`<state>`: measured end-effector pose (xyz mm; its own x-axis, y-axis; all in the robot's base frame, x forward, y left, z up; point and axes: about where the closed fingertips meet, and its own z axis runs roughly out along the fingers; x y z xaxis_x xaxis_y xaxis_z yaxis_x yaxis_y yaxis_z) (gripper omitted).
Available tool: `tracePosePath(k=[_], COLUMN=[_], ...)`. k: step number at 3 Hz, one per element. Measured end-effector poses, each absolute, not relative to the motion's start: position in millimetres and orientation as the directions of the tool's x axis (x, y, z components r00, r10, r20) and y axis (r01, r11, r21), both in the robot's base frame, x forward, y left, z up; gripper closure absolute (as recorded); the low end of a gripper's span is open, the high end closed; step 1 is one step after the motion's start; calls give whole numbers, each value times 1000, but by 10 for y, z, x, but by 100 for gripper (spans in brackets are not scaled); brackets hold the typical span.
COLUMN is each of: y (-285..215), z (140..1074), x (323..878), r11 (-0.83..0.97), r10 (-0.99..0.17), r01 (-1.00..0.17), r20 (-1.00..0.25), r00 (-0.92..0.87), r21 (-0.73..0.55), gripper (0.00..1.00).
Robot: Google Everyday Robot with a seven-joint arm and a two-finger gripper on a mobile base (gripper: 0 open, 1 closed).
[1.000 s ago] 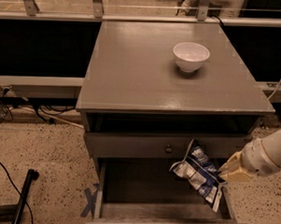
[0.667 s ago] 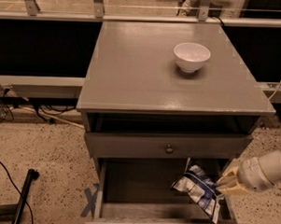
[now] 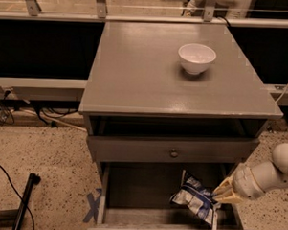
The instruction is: Place blue chip bag into middle drawer
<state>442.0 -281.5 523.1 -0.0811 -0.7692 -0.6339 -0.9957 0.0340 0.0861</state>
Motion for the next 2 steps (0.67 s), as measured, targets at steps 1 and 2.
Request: tracePosePath(k=[1, 2], y=[-2852, -2981], z=[5024, 4930], x=[4450, 4475], r11=[50, 151], r10=[-756, -745], r01=[-994, -984], r20=[-647, -643], r00=[-100, -179], r21=[95, 99], gripper=[82, 58])
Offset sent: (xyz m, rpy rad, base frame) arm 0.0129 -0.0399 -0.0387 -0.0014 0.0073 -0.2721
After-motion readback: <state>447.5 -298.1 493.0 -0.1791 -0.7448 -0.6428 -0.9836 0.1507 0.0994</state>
